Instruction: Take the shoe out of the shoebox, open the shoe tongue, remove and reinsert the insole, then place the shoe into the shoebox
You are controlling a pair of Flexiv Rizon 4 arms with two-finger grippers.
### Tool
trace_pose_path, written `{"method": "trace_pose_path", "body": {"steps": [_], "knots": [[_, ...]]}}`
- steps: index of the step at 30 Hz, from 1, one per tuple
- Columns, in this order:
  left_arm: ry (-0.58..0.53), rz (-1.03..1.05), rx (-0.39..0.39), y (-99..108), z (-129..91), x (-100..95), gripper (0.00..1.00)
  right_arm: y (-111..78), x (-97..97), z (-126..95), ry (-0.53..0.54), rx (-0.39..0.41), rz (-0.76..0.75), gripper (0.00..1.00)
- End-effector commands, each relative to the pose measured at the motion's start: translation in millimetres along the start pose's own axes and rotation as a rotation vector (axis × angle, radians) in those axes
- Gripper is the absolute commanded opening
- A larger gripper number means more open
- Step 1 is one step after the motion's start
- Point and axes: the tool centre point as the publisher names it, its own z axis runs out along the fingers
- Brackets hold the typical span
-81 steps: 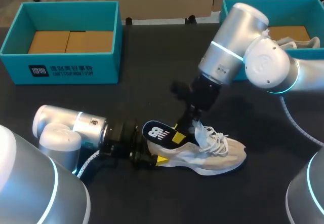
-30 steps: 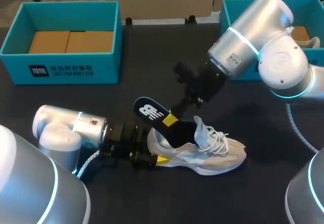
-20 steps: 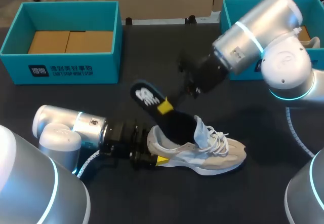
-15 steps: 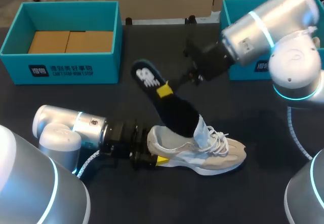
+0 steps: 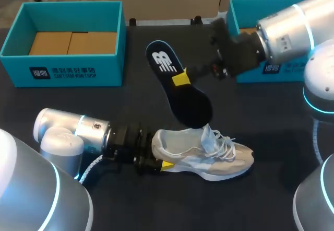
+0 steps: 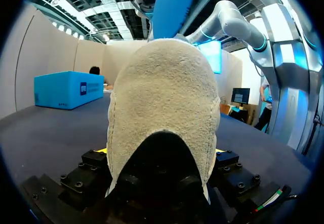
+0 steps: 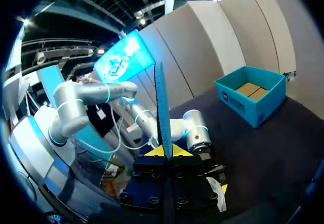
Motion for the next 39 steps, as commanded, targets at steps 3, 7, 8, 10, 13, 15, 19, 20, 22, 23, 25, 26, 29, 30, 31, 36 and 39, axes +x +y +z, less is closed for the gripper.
{"method": "trace_pose_path", "body": {"steps": [3,7,8,10,13,15,19,20,22,23,25,26,29,30,31,36,39], "knots": [[0.000,-0.001,0.000,3,1,-1.6,0.00,-10.7,-2.5,-5,0.021,-0.139,0.028,0.00],[0.000,-0.001,0.000,3,1,-1.6,0.00,3.0,9.5,-24,0.017,-0.168,-0.005,0.00],[0.000,-0.001,0.000,3,1,-1.6,0.00,7.9,14.3,-30,0.037,-0.177,-0.033,0.00],[0.000,-0.001,0.000,3,1,-1.6,0.00,17.2,24.0,-42,0.104,-0.204,-0.082,0.00],[0.000,-0.001,0.000,3,1,-1.6,0.00,27.3,39.8,-55,0.115,-0.222,-0.129,0.00],[0.000,-0.001,0.000,3,1,-1.6,0.00,27.3,39.8,-55,0.115,-0.222,-0.129,0.00],[0.000,-0.001,0.000,3,1,-1.6,0.00,27.3,39.8,-55,0.115,-0.222,-0.129,0.00],[0.000,-0.001,0.000,3,1,-1.6,0.00,27.3,39.8,-55,0.115,-0.222,-0.129,0.00],[0.000,-0.001,0.000,3,1,-1.6,0.00,27.3,39.8,-55,0.115,-0.222,-0.129,0.00],[0.000,-0.001,0.000,3,1,-1.6,0.00,27.3,39.8,-55,0.115,-0.222,-0.129,0.00],[0.000,-0.001,0.000,3,1,-1.6,0.00,28.7,43.2,-68,0.107,-0.293,-0.112,0.00],[0.000,-0.001,0.000,3,1,-1.6,0.00,31.0,48.7,-76,0.083,-0.300,-0.103,0.00],[0.000,-0.001,0.000,3,1,-1.6,0.00,38.5,67.5,-98,0.052,-0.330,-0.087,0.00],[0.000,-0.001,0.000,3,1,-1.6,0.00,40.4,72.8,-103,0.042,-0.328,-0.075,0.00],[0.000,-0.001,0.000,3,1,-1.6,0.00,42.0,79.1,-109,0.048,-0.340,-0.073,0.00],[0.000,-0.001,0.000,3,1,-1.6,0.00,43.8,103.9,-119,0.042,-0.368,-0.051,0.00],[0.000,-0.001,0.000,3,1,-1.6,0.00,43.8,103.9,-119,0.042,-0.368,-0.051,0.00]]}}
